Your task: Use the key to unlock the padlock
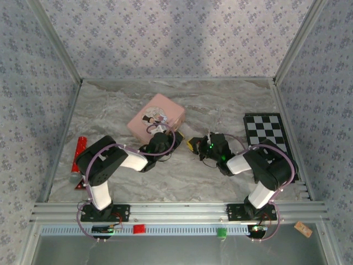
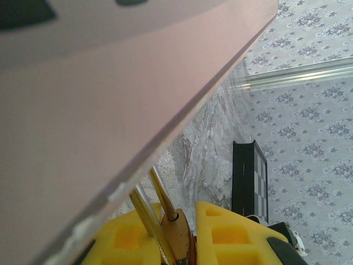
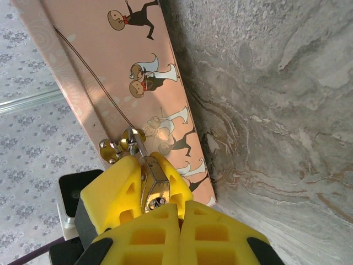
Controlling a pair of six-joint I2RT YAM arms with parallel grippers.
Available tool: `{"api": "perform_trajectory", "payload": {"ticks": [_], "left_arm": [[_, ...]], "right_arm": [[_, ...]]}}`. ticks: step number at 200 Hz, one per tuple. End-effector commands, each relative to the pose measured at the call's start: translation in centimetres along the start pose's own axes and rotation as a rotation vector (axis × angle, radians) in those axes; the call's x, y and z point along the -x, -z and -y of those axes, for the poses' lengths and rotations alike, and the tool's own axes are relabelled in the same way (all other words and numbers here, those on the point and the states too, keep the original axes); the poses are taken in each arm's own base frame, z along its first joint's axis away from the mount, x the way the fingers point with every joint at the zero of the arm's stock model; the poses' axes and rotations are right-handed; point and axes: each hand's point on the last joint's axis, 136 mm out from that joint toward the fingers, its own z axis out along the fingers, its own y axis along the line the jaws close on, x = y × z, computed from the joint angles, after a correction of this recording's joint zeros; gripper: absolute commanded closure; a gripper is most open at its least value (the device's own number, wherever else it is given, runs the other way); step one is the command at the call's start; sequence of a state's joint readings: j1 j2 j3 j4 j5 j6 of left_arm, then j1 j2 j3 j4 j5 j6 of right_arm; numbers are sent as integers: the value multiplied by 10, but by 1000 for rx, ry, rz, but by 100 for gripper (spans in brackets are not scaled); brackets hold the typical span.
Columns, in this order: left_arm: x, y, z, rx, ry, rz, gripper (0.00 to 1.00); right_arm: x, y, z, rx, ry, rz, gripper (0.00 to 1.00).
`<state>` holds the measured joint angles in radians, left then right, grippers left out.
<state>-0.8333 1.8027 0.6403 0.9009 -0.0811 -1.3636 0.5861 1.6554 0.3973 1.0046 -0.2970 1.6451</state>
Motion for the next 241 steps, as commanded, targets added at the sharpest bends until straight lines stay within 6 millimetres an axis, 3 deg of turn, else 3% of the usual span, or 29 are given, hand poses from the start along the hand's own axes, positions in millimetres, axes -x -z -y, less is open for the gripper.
{"api": "perform_trajectory", "payload": {"ticks": [1,45,115,183,241], "left_arm": [[-77,9,39,-140,95,-325,100],[-78,10,30,-119,98,-326,100],[-76,8,22,-125,137,-306,100],[-74,7,21,-109,131,-301,100],[-75,6,31,-141,123,-313,100]], "right_arm": [[-23,-8,-46,146,59,-73,100],[-10,3,-46,170,42,-35,100],[-5,11,-51,196,37,-8,100],[-3,17,-62,222,44,8,100],[1,18,-66,234,43,22,100]]}}
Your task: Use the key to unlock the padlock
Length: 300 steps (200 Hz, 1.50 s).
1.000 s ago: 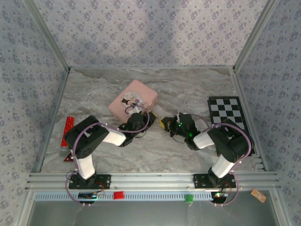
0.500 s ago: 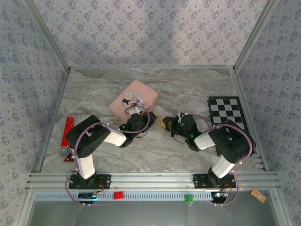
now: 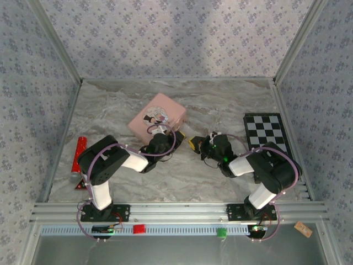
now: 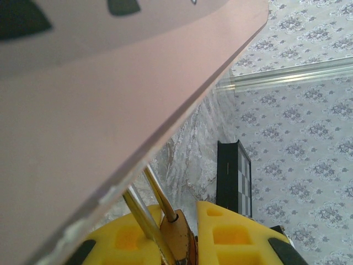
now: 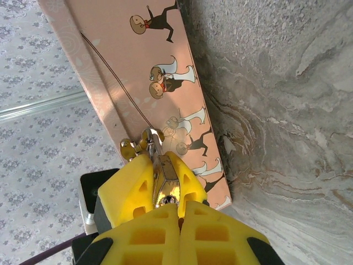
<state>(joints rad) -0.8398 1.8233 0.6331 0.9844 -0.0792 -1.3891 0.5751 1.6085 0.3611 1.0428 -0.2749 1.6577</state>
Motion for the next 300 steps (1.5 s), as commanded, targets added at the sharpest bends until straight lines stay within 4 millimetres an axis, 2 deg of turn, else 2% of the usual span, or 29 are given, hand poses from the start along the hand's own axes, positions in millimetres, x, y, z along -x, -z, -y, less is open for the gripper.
{"api": "perform_trajectory", "payload": {"ticks": [1,47,93,144,203,262,300], "left_arm": [[-74,6,21,-82,104,-315,100],[-78,6,20,-72,95,-326,100],[-79,5,18,-66,98,-329,100],[-82,4,19,-64,100,-341,100],[-85,5,21,-65,104,-348,100],[-85,3,24,-76,112,-348,100],[-83,4,29,-88,111,-342,100]], "right_arm": [[-3,4,-56,186,43,-8,100],[4,5,-62,197,63,8,100],[-3,2,-69,210,84,-11,100],[-2,2,-64,186,118,4,100],[-3,9,-99,302,258,41,100],[-21,2,-86,252,312,6,100],[-19,4,-81,249,337,24,100]]}}
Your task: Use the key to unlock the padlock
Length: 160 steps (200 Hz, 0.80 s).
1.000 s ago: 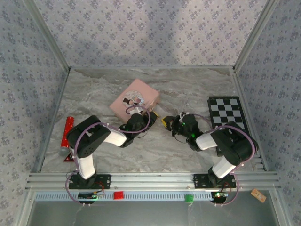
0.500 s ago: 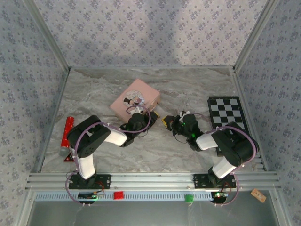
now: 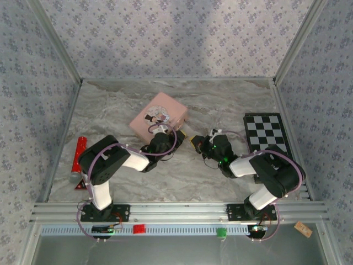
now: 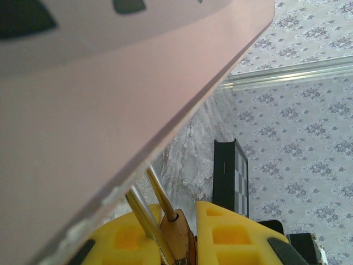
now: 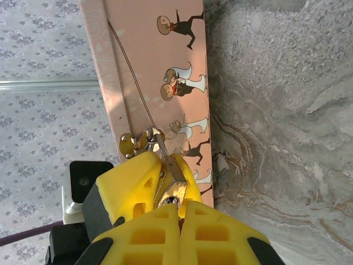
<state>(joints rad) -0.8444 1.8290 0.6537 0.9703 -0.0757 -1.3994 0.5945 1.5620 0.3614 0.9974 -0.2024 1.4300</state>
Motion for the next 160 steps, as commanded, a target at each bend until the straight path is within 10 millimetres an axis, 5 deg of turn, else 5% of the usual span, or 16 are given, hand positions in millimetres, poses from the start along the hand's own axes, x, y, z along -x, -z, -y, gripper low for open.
{"api": "perform_trajectory", "payload": {"ticks": [1,86,160], "left_arm": [[-81,6,25,-85,103,-334,100],[-84,5,22,-76,105,-346,100],[-84,7,29,-93,91,-350,100]], "right_arm": [[-4,2,-78,255,97,-1,100],[-9,7,-109,337,203,-6,100],[0,-4,-82,257,138,-21,100]]}}
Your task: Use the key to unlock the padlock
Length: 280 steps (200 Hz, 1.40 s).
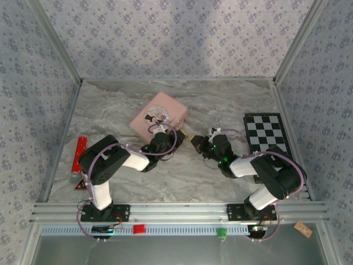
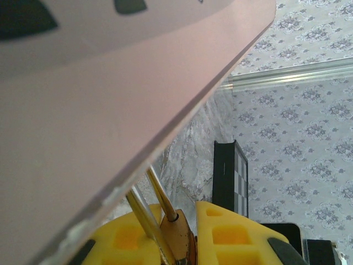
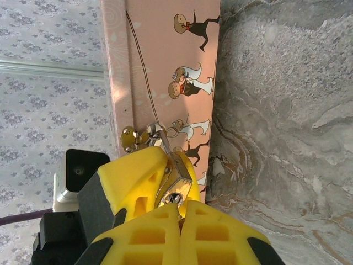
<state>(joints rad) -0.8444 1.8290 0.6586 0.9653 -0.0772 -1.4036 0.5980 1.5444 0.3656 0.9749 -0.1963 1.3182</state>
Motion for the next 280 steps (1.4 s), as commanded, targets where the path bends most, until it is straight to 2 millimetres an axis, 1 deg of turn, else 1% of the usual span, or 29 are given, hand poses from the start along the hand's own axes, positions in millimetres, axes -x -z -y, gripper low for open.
{"api": "perform_trajectory", "payload": {"ticks": [1,22,40,55,68,97,111,124,133,172,193,210,229,240,251,280], "left_arm": [[-84,8,28,-93,86,-352,100],[-85,8,30,-99,79,-356,100],[-85,8,32,-103,77,-358,100],[-85,8,34,-108,74,-360,100],[-85,8,36,-110,70,-362,100],[-85,8,37,-111,66,-364,100],[-84,9,36,-103,64,-356,100],[-82,9,34,-92,63,-349,100],[-82,10,33,-87,63,-347,100],[-77,8,31,-76,70,-331,100],[-77,8,30,-73,69,-331,100],[-76,9,29,-71,68,-328,100],[-74,11,26,-64,70,-317,100],[-71,12,24,-58,68,-305,100],[-69,12,22,-50,64,-297,100],[-62,9,19,-50,62,-279,100]], "right_arm": [[9,-5,-79,262,23,-9,100],[14,-9,-81,290,-39,-20,100],[13,-12,-87,311,-60,-36,100],[13,-13,-88,309,-73,-38,100],[15,-13,-83,291,-86,-31,100],[26,-12,-71,266,-127,-5,100],[30,-11,-63,249,-142,7,100],[31,-12,-61,242,-140,11,100],[28,-13,-63,242,-127,4,100],[1,-17,-81,272,-76,-47,100],[-4,-15,-88,281,-46,-54,100],[2,-11,-82,255,-41,-31,100],[14,-4,-69,223,-57,6,100],[17,-2,-62,208,-68,15,100],[17,0,-60,204,-73,16,100],[8,3,-55,191,-82,-5,100]]}}
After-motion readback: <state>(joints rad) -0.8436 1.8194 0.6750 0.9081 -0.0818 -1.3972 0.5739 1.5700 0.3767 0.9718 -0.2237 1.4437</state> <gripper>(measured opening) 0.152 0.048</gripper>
